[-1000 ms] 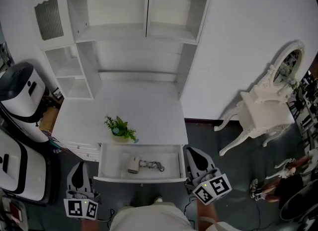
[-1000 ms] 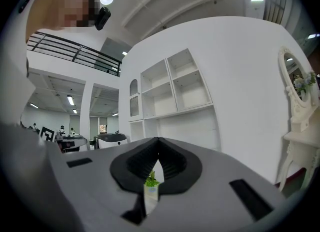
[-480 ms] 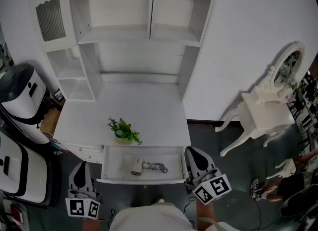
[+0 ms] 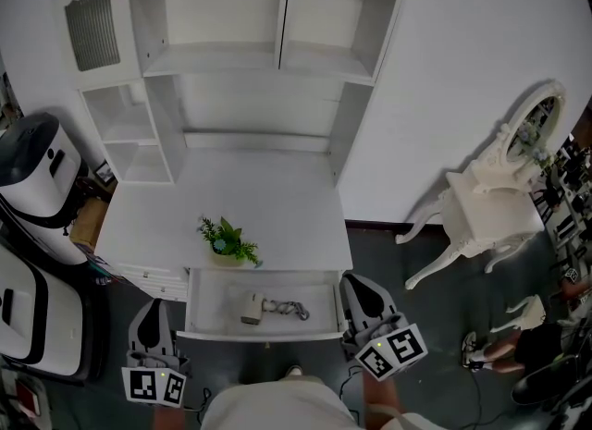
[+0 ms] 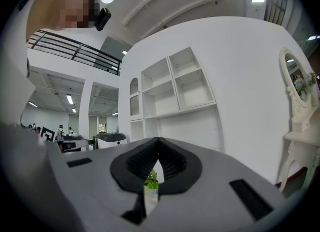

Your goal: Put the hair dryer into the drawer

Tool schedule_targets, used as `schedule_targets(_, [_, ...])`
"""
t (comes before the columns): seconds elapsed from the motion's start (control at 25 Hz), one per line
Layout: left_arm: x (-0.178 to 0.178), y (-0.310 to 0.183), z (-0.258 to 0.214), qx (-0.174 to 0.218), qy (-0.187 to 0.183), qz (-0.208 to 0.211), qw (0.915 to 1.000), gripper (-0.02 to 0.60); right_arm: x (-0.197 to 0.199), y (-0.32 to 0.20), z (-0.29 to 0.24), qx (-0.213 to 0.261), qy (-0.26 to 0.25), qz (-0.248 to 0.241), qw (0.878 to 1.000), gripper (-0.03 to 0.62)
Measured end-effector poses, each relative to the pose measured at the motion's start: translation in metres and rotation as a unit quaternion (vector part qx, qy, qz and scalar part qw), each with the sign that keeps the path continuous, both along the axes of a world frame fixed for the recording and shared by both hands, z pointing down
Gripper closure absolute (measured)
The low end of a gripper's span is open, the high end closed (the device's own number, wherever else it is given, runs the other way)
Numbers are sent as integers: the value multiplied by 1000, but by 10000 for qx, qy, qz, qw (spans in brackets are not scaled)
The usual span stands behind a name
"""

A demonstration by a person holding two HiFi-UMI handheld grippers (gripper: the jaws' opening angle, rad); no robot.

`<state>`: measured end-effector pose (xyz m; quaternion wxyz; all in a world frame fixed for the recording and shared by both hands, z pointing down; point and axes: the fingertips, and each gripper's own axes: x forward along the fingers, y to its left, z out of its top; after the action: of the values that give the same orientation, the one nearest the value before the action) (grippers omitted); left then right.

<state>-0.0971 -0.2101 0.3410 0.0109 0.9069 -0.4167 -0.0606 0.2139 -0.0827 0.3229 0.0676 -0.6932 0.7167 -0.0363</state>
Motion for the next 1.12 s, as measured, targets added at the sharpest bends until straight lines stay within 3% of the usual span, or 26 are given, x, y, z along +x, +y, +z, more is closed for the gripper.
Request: schedule_targets(1.12, [6,14,6,-69,6,119,9999,565,-8,13,7,-91,66,-55,9999,583])
